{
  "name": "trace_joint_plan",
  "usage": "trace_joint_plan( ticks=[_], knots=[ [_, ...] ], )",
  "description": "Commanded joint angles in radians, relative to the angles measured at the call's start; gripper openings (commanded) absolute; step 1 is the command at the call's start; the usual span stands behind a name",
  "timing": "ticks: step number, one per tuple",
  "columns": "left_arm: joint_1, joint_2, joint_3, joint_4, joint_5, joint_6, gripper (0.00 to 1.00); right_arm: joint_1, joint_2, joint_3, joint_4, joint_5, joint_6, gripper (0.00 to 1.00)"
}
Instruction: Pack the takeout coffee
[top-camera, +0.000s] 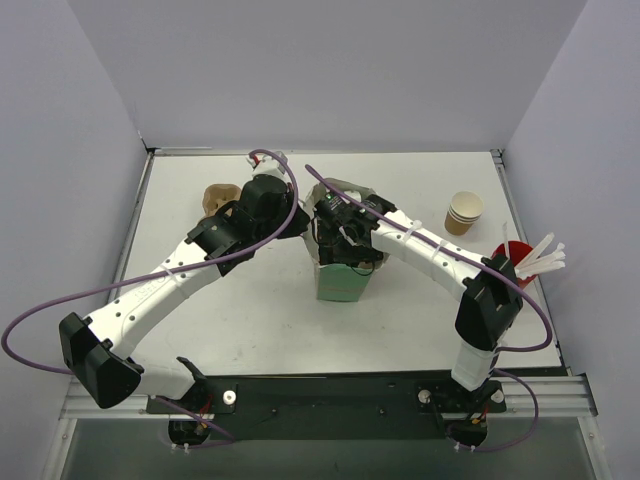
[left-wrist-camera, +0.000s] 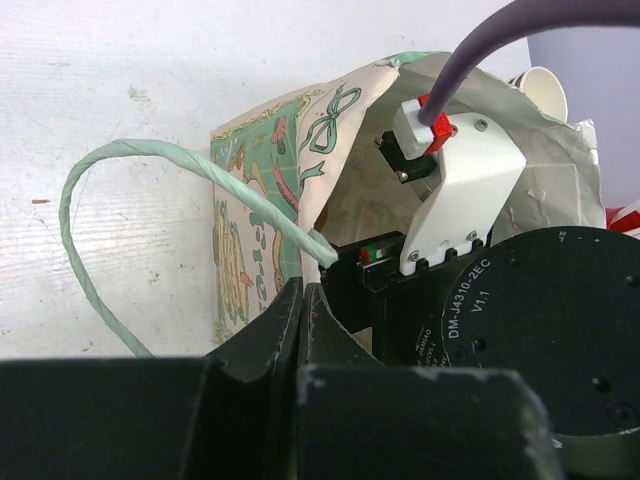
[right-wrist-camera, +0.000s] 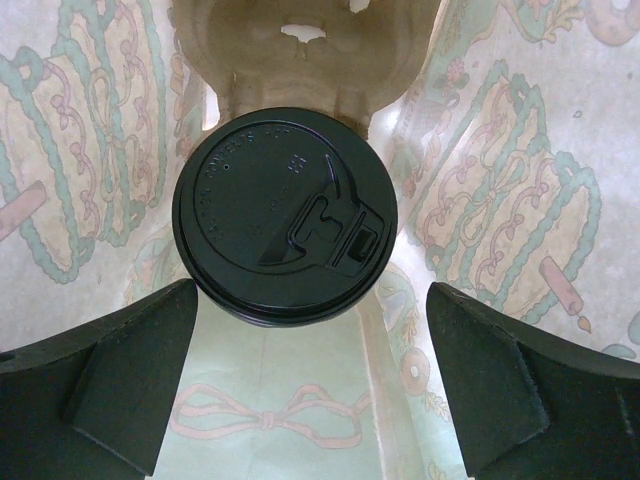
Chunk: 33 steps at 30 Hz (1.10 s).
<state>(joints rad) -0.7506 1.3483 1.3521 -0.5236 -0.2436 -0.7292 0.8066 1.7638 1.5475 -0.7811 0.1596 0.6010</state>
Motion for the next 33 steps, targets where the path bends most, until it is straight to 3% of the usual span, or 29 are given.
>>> trace_joint_plan(
  ticks=[1, 14, 33],
  knots=[
    [0.014, -0.029, -0.01, 0.013, -0.034, -0.004, 0.0, 0.009, -0.013, 0.051, -0.026, -0.017, -0.026, 0.92],
    [0.014, -0.032, 0.002, -0.003, -0.034, -0.024, 0.0, 0.002, 0.003, 0.092, -0.024, -0.04, -0.023, 0.92],
    [0.016, 0.0, 0.03, -0.035, -0.056, -0.035, 0.0, 0.045, -0.03, 0.091, -0.033, 0.072, -0.012, 0.92]
  ],
)
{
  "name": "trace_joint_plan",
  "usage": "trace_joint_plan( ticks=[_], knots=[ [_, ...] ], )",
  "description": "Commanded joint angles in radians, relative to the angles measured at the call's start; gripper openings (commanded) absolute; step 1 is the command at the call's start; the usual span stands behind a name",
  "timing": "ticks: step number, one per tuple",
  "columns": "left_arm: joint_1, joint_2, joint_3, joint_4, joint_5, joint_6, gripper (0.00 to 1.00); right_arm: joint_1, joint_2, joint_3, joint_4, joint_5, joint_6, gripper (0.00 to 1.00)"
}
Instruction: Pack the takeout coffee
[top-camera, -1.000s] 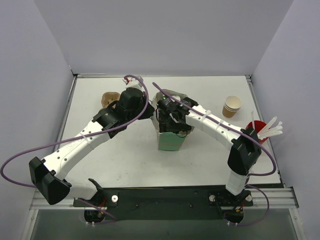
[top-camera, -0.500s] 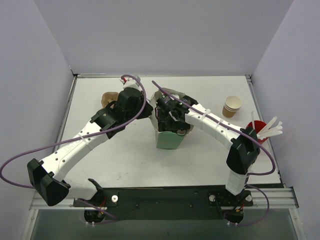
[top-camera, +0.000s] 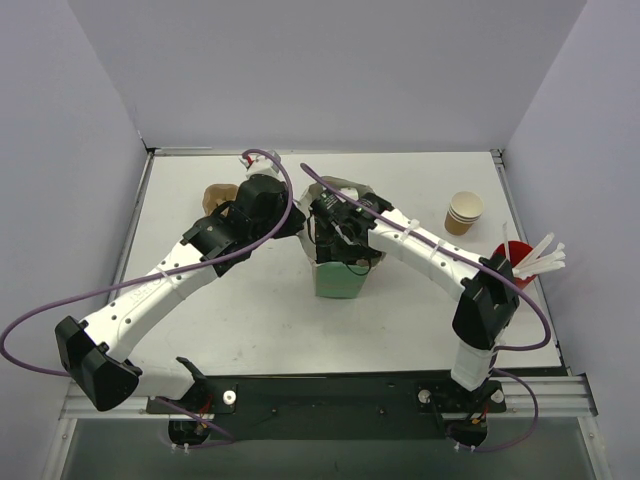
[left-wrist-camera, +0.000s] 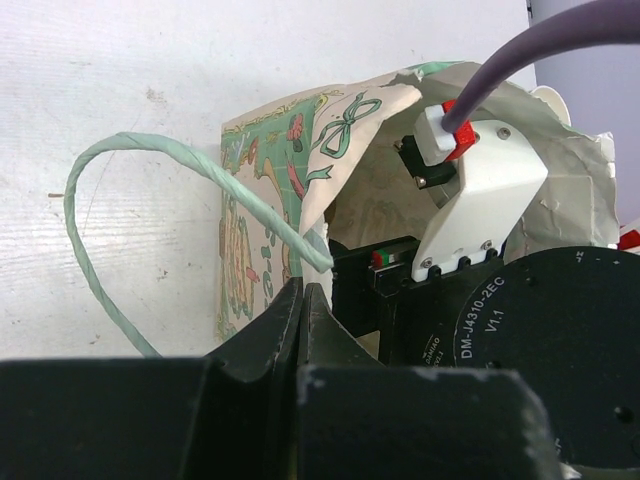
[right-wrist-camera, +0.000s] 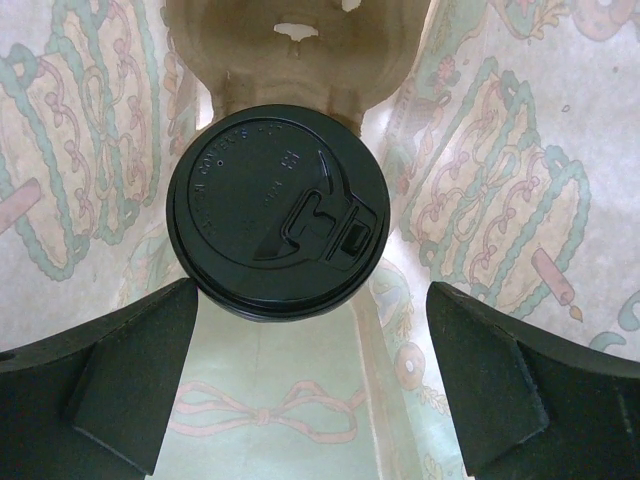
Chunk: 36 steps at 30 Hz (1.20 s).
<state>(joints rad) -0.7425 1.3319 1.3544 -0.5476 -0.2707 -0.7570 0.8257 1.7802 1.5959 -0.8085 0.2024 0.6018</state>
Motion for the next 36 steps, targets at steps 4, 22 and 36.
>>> trace_joint_plan(
  ticks=[4, 22, 36],
  knots=[
    [0.008, 0.012, 0.023, -0.017, -0.027, -0.007, 0.0, 0.003, -0.036, 0.047, -0.003, -0.026, -0.022, 0.92],
    [0.012, 0.004, 0.057, -0.075, 0.037, 0.074, 0.0, -0.042, 0.022, 0.03, -0.008, -0.054, -0.008, 0.92],
    [0.025, 0.072, 0.13, -0.19, 0.027, 0.173, 0.0, -0.05, 0.045, 0.052, -0.024, -0.038, 0.01, 0.92]
  ],
)
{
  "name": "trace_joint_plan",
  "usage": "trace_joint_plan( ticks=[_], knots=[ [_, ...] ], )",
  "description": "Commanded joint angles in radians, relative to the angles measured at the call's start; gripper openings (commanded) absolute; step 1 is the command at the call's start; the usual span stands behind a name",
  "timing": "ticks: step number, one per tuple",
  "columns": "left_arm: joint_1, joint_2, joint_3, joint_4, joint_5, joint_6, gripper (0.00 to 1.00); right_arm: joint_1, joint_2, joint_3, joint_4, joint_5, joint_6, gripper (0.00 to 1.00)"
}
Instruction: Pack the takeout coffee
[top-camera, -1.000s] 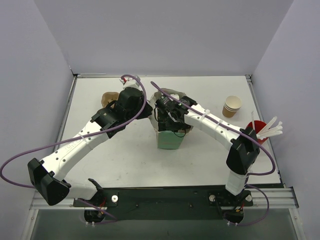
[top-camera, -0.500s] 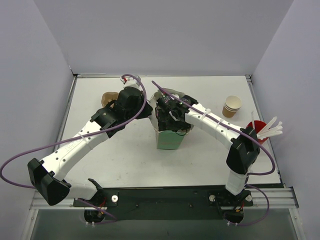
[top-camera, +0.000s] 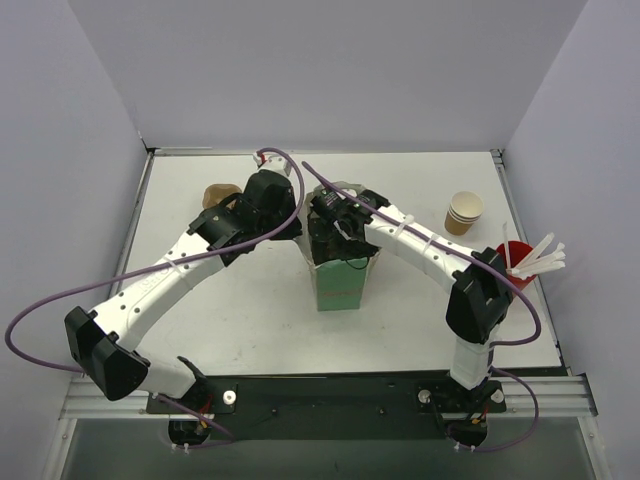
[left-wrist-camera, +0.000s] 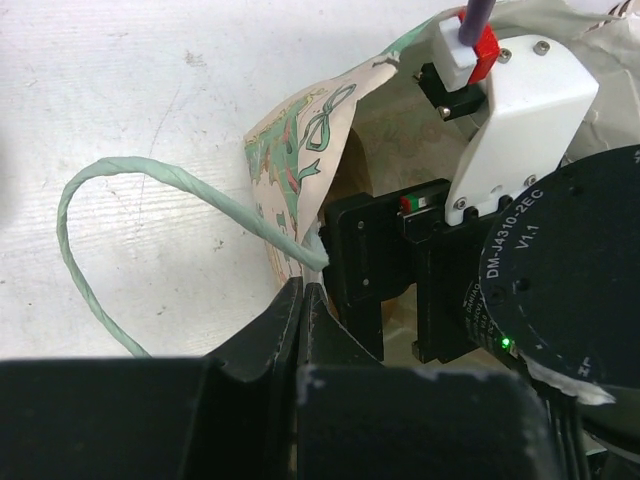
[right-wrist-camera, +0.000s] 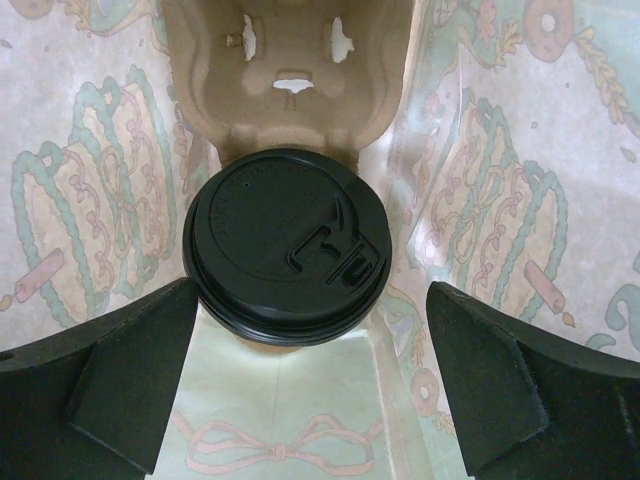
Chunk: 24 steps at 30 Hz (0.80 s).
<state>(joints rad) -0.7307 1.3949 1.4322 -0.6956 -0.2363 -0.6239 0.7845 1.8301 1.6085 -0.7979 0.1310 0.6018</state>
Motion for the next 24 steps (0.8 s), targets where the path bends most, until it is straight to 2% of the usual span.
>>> trace_joint_plan(
  ticks=[1, 24],
  knots=[
    [0.013, 0.012, 0.056, -0.042, -0.008, 0.036, 0.0, -0.007, -0.005, 0.047, -0.034, 0.03, 0.009, 0.92],
    [0.013, 0.033, 0.088, -0.031, -0.008, 0.029, 0.0, 0.032, -0.034, 0.13, -0.053, 0.009, 0.012, 0.92]
  ],
)
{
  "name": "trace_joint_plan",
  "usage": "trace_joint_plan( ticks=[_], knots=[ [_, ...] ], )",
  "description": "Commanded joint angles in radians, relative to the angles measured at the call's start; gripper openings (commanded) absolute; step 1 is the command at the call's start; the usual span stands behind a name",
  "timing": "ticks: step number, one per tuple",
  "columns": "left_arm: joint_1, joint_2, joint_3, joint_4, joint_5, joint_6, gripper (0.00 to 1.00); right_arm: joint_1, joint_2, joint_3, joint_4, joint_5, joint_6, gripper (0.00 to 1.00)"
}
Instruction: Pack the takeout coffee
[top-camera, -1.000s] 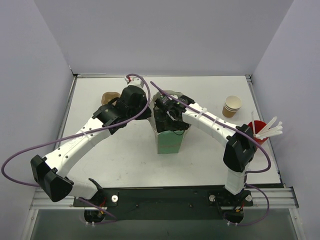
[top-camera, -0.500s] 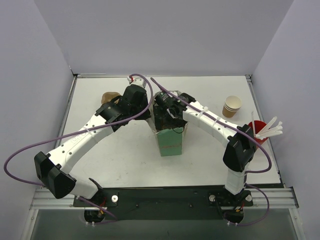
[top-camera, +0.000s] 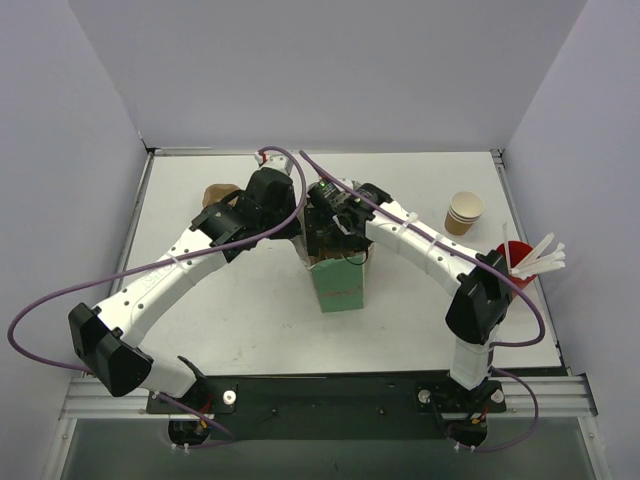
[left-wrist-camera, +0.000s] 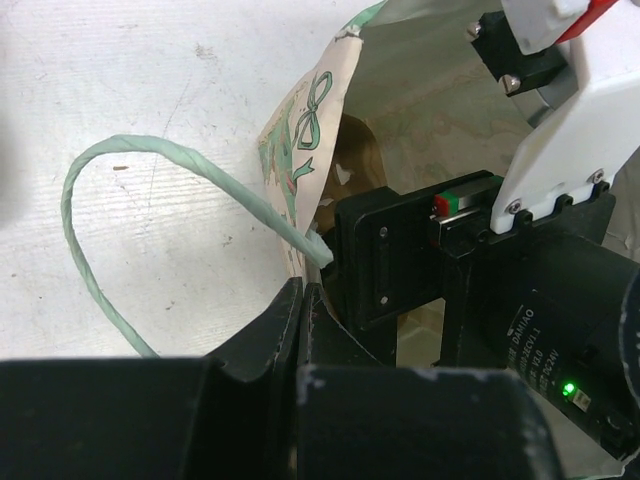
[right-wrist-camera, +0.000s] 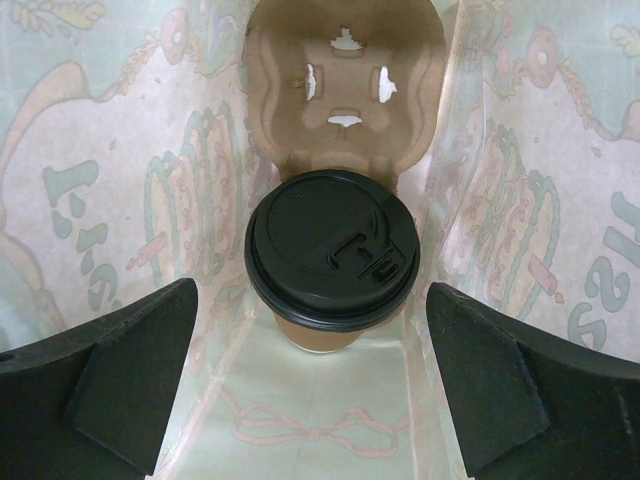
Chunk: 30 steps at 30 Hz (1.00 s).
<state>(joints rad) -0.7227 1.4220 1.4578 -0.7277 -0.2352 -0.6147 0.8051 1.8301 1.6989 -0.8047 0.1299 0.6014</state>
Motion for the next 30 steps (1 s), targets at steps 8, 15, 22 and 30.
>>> trace_joint_plan(
  ticks=[8, 15, 22, 30],
  knots=[
    [0.005, 0.017, 0.076, -0.006, -0.013, 0.02, 0.0, 0.013, -0.063, 0.056, -0.05, 0.011, 0.015, 0.92],
    [0.003, 0.026, 0.091, -0.01, -0.016, 0.018, 0.0, 0.014, -0.106, 0.051, -0.051, 0.016, 0.018, 0.92],
    [0.005, 0.035, 0.104, -0.018, -0.019, 0.021, 0.0, 0.013, -0.135, 0.067, -0.048, 0.025, 0.015, 0.92],
    [0.005, 0.046, 0.116, -0.019, -0.027, 0.026, 0.0, 0.016, -0.175, 0.059, -0.022, 0.027, 0.005, 0.92]
  ],
)
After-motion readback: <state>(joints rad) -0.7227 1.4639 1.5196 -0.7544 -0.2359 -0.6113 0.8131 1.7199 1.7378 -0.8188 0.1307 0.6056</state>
